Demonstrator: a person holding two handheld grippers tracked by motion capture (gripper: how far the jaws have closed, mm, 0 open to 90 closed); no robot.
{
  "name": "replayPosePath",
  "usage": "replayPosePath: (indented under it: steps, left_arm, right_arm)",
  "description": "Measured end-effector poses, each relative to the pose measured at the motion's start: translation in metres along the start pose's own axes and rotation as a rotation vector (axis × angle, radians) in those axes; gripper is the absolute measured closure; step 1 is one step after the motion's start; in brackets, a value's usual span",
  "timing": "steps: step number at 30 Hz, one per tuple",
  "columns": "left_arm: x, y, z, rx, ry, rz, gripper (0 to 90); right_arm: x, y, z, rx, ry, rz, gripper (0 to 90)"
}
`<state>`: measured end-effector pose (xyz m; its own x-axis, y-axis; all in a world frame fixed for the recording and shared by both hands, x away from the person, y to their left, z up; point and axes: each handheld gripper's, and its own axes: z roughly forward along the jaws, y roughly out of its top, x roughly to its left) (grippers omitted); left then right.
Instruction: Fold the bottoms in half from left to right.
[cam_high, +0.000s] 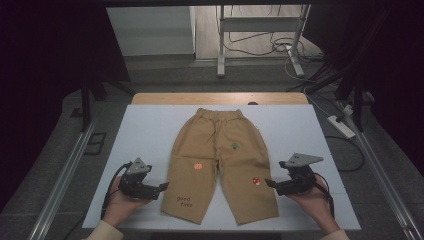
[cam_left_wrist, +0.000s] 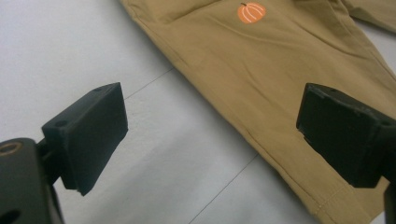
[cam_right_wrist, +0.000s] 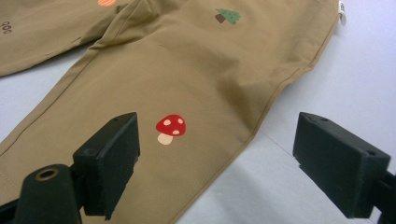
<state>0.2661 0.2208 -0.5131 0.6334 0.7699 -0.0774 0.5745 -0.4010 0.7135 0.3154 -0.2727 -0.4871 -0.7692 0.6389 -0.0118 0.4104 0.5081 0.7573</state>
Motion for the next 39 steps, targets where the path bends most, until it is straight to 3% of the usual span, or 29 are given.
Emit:
replayPosePath:
  steps: [16,24,29,35,39]
  left_arm:
    - [-0.001,0.0,0.001,0.006,-0.001,0.006,9.0]
    - [-0.001,0.001,0.001,0.004,0.011,0.018,9.1]
    - [0.003,0.001,0.003,0.002,-0.01,0.004,9.0]
    - [0.0,0.005,0.002,-0.004,-0.012,0.025,9.1]
    - [-0.004,0.006,-0.002,-0.013,-0.001,0.036,9.2]
  right_arm:
    - [0.004,-0.001,0.007,0.033,0.002,-0.007,14.9]
    - [0.001,0.002,0.001,0.005,0.02,0.026,14.9]
    - [-0.003,0.006,-0.006,-0.021,0.023,0.047,15.1]
    - [0.003,0.006,-0.004,-0.015,0.025,0.028,15.2]
    - [0.01,0.012,0.001,-0.026,0.054,0.018,15.5]
